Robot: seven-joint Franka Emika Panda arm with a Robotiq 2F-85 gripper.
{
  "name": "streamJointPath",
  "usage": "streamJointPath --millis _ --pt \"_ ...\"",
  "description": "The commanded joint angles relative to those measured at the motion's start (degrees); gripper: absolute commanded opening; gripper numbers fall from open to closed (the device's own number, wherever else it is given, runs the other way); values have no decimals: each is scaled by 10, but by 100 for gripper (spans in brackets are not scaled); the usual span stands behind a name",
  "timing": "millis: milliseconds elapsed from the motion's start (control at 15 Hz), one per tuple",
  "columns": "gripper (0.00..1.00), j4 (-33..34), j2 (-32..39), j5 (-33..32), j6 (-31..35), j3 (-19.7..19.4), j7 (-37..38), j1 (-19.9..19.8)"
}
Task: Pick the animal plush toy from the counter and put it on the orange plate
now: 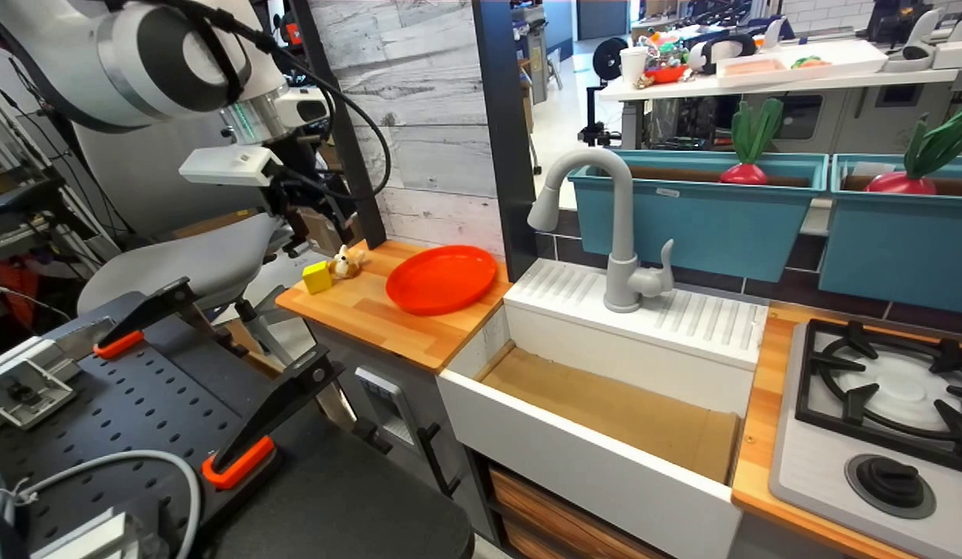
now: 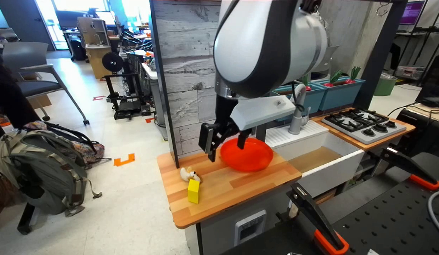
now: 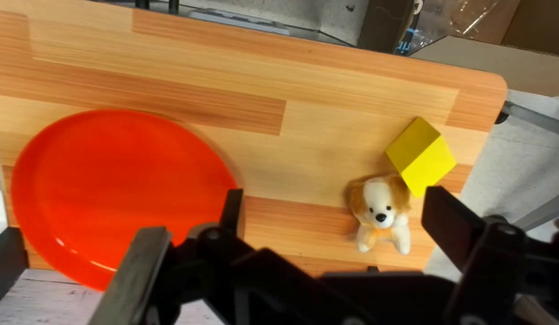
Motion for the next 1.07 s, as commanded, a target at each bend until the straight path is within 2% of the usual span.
streamJointPath --millis 0,133,600,733,1000 --pt "100 89 73 35 -2 10 -17 19" --pt "100 130 104 45 2 9 -11 33" --pt "100 251 192 66 -28 19 -18 37" --pt "72 266 206 64 -37 19 -20 40" --pt "42 285 222 60 -57 19 -24 44"
